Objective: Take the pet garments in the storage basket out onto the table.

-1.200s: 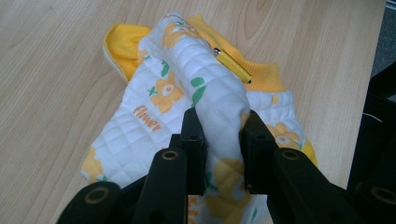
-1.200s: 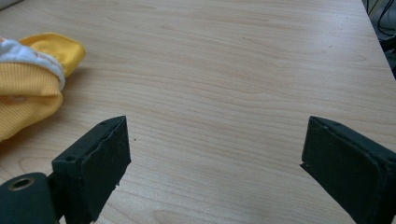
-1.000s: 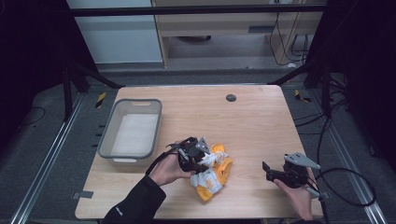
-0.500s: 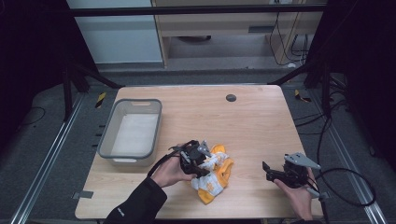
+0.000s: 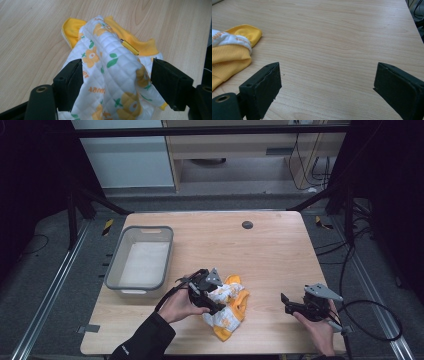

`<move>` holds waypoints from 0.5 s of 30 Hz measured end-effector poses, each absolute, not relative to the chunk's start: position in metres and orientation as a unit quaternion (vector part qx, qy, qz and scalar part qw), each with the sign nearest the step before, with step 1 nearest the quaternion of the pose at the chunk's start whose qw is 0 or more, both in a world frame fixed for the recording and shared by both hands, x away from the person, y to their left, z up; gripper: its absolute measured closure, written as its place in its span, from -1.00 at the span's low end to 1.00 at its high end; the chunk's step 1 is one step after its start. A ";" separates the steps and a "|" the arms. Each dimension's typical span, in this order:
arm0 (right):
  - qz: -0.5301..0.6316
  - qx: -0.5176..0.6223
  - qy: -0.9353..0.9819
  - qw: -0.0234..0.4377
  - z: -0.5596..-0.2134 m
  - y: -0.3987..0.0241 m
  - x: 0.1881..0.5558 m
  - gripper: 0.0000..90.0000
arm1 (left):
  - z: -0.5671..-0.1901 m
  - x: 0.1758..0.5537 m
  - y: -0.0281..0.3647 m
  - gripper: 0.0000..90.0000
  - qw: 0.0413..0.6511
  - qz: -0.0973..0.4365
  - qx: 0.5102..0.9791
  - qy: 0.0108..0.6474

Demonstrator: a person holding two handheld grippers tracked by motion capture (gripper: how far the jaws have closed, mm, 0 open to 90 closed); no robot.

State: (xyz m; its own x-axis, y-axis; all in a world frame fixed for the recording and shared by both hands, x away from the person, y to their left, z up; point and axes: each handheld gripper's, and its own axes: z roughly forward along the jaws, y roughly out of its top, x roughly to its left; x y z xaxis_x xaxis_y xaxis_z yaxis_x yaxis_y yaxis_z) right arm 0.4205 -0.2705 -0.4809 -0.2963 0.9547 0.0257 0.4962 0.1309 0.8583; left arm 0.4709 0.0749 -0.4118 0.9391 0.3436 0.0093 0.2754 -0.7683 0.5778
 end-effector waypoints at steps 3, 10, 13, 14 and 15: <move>0.404 0.524 0.695 0.280 -0.481 -0.270 0.420 -0.84 | -0.409 0.469 0.079 -0.50 0.307 0.063 0.935 0.165; 0.403 0.524 0.696 0.281 -0.481 -0.270 0.420 -0.84 | -0.404 0.463 0.093 -0.57 0.335 0.074 0.923 0.175; 0.402 0.521 0.697 0.284 -0.481 -0.270 0.421 -0.84 | -0.402 0.460 0.099 -0.57 0.346 0.081 0.917 0.181; 0.402 0.521 0.697 0.284 -0.481 -0.270 0.421 -0.84 | -0.402 0.460 0.099 -0.57 0.346 0.081 0.917 0.181; 0.402 0.522 0.697 0.283 -0.481 -0.270 0.421 -0.84 | -0.401 0.458 0.102 -0.57 0.353 0.082 0.913 0.185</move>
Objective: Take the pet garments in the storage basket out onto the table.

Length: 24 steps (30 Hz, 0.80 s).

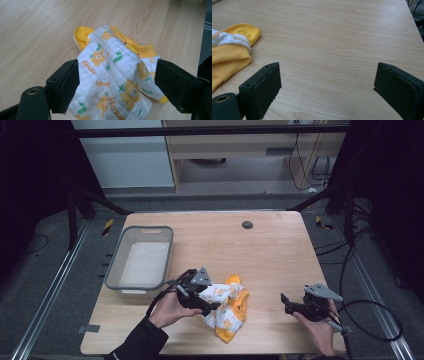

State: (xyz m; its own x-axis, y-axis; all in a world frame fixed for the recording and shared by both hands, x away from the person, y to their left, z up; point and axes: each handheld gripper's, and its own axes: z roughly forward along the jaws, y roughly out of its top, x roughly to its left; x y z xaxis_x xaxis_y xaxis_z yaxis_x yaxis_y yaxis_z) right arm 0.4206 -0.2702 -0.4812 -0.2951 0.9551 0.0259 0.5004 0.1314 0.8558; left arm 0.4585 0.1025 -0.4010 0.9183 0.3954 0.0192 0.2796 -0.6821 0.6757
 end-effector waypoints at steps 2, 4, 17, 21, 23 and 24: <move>0.402 0.522 0.697 0.283 -0.481 -0.270 0.421 -0.84 | -0.401 0.456 0.108 -0.57 0.364 0.087 0.908 0.190; 0.402 0.522 0.697 0.283 -0.481 -0.270 0.420 -0.84 | -0.401 0.454 0.112 -0.57 0.372 0.093 0.902 0.196; 0.401 0.522 0.698 0.282 -0.482 -0.270 0.420 -0.84 | -0.411 0.445 0.146 -0.51 0.421 0.123 0.865 0.245; 0.400 0.521 0.699 0.282 -0.482 -0.270 0.420 -0.84 | -0.414 0.443 0.155 -0.45 0.432 0.130 0.856 0.254; 0.400 0.522 0.699 0.282 -0.482 -0.270 0.420 -0.84 | -0.415 0.441 0.159 -0.43 0.433 0.136 0.851 0.264; 0.400 0.522 0.699 0.282 -0.482 -0.270 0.420 -0.84 | -0.416 0.441 0.161 -0.43 0.432 0.138 0.850 0.268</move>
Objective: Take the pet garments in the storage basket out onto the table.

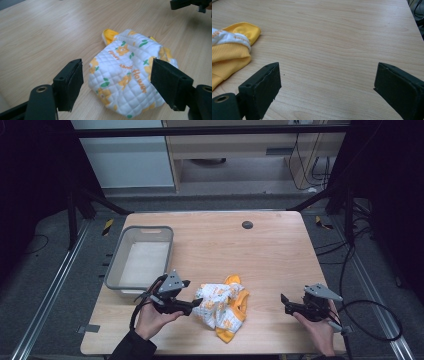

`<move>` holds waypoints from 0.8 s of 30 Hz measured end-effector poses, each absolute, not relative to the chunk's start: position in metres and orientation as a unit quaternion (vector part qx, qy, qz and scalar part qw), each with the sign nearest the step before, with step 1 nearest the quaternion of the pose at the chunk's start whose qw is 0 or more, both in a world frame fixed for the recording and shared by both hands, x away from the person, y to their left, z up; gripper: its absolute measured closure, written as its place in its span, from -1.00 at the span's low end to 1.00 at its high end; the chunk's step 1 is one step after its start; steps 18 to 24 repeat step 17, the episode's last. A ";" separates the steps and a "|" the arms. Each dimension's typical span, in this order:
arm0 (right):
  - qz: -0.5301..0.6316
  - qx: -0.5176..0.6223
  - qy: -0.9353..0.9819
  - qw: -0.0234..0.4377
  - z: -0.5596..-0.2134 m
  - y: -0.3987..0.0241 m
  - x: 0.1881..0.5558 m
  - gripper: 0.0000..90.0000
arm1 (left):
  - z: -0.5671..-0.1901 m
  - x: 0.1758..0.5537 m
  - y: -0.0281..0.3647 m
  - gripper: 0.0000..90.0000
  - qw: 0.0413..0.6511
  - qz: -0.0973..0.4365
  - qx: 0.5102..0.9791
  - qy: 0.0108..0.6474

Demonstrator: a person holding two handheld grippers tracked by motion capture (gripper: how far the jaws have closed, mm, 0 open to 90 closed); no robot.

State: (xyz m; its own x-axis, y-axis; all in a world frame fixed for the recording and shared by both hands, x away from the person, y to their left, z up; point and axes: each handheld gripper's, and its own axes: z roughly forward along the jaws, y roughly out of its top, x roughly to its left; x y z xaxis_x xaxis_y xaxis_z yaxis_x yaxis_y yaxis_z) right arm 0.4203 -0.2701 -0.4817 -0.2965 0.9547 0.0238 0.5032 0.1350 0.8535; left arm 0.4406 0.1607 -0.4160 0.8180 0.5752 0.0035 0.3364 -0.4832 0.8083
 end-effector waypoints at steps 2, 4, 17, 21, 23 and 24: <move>0.400 0.522 0.699 0.282 -0.482 -0.270 0.420 -0.84 | -0.417 0.440 0.164 -0.40 0.434 0.141 0.847 0.274; 0.400 0.521 0.699 0.282 -0.482 -0.270 0.420 -0.84 | -0.419 0.438 0.170 -0.36 0.439 0.145 0.839 0.287; 0.396 0.522 0.702 0.281 -0.483 -0.269 0.420 -0.85 | -0.432 0.428 0.200 -0.14 0.453 0.158 0.819 0.315; 0.396 0.522 0.702 0.281 -0.483 -0.269 0.420 -0.85 | -0.432 0.428 0.200 -0.14 0.453 0.158 0.819 0.315; 0.396 0.522 0.702 0.281 -0.483 -0.269 0.420 -0.85 | -0.432 0.428 0.200 -0.14 0.453 0.158 0.819 0.315; 0.396 0.522 0.702 0.281 -0.483 -0.269 0.420 -0.85 | -0.432 0.428 0.200 -0.14 0.453 0.158 0.819 0.315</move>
